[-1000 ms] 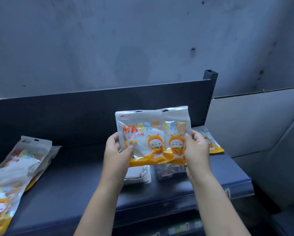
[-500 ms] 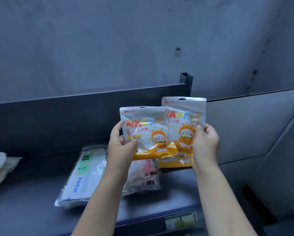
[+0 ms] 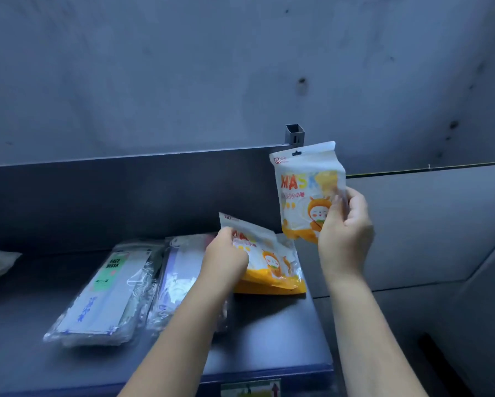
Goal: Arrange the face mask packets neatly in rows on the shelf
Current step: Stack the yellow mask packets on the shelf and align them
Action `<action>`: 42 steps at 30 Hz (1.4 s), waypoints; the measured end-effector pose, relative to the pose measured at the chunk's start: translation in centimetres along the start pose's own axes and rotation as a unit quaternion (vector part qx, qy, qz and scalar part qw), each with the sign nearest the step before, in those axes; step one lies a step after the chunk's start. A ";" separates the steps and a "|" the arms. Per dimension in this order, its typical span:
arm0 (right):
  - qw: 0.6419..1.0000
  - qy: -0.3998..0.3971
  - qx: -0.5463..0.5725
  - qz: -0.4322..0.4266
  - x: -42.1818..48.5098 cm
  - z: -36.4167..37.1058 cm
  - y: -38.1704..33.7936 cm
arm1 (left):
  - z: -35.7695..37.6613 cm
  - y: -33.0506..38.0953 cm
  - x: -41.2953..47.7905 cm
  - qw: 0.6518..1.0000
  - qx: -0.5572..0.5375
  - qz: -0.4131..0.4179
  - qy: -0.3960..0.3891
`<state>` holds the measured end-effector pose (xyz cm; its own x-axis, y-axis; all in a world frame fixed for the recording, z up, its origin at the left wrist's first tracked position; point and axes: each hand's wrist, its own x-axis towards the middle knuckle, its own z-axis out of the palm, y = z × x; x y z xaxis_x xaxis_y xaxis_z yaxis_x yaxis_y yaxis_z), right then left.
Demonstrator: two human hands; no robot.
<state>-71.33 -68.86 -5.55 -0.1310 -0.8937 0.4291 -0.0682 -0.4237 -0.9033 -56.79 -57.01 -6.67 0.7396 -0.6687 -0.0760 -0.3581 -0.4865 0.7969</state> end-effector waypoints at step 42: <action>0.954 -0.058 0.020 0.292 -2.9 0.4 3.9 | 3.3 -2.4 -1.3 0.907 0.378 0.172 -0.065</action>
<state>-70.86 -68.00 -10.27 -0.0244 -0.9885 -0.1491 0.0205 0.1486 -0.9887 -58.78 -56.88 -10.47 0.4537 -0.8911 -0.0109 -0.8802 -0.4500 0.1511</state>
